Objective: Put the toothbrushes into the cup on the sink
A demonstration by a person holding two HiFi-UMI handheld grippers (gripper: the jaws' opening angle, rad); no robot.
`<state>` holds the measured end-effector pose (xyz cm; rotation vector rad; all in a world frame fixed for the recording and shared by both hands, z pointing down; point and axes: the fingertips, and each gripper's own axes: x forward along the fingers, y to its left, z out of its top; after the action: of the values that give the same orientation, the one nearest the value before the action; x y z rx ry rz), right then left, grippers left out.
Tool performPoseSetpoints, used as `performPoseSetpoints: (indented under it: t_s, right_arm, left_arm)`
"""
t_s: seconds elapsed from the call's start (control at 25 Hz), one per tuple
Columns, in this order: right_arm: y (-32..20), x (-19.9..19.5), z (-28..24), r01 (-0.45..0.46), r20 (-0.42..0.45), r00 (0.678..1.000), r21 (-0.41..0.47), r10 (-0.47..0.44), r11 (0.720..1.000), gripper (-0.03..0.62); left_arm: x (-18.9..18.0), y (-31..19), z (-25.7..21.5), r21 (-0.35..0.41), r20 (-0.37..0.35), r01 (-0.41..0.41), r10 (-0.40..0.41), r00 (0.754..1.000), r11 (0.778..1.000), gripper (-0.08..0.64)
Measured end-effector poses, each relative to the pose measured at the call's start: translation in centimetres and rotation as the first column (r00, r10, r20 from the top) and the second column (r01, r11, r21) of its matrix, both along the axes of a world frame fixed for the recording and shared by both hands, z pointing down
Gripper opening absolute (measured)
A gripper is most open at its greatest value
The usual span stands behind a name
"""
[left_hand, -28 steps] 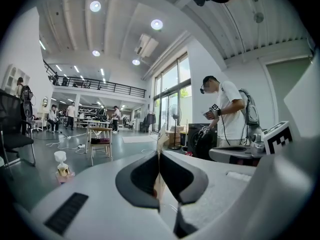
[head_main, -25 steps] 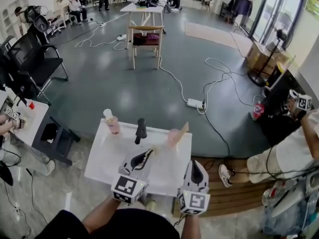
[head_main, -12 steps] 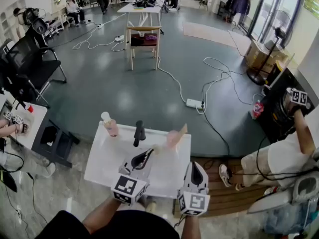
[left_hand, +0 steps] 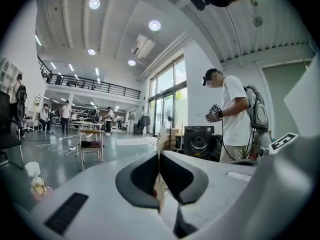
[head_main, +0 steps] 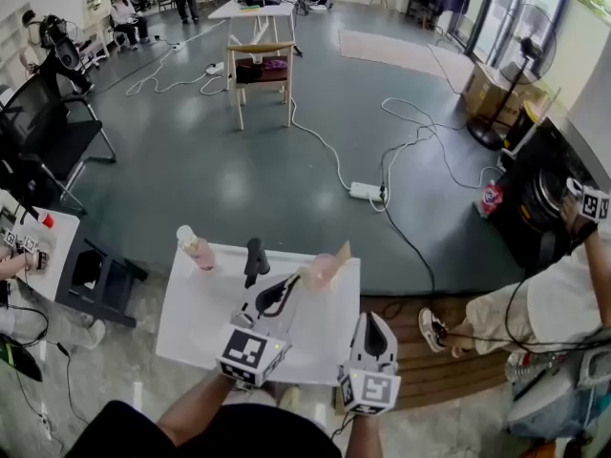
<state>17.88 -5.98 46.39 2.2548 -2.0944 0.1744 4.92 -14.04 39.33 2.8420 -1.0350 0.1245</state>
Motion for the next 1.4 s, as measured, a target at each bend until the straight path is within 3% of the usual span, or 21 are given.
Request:
performPoseSetpoints:
  t_s: [0.16,0.32,0.68,1.04,1.24,1.4]
  right_arm:
    - [-0.6,1.1,1.1,-0.027,0.002,1.000,-0.020,0.027,0.999,-0.002]
    - [-0.9,2.1,2.3,-0.049,0.019,0.999,-0.035,0.050,0.998,-0.002]
    - [-1.5,4.3,4.1,-0.106,0.036,0.993,-0.078,0.109,0.991,-0.002]
    - [-2.4,4.9,7.1,-0.126,0.033,0.991,-0.167,0.133,0.978,-0.002]
    - [-3.2,5.2,8.2,-0.129,0.058,0.989,-0.152,0.139,0.980,-0.002]
    - [-3.7,5.4,9.0,-0.138,0.065,0.987,-0.165,0.150,0.977,-0.002]
  left_arm:
    - [1.4,-1.6,1.6,0.007,0.018,-0.019,0.019,1.000,1.000,0.006]
    - [3.1,-2.9,2.7,-0.048,0.024,-0.042,0.043,0.999,0.998,0.006]
    - [6.5,-5.7,4.9,-0.068,0.038,-0.095,0.097,0.995,0.993,0.006]
    - [7.7,-8.0,9.9,-0.100,0.098,-0.099,0.109,0.989,0.990,0.006]
    - [8.5,-8.8,11.2,-0.153,0.084,-0.108,0.122,0.989,0.982,0.006]
    - [8.5,-9.6,13.4,-0.163,0.116,-0.100,0.119,0.986,0.982,0.006]
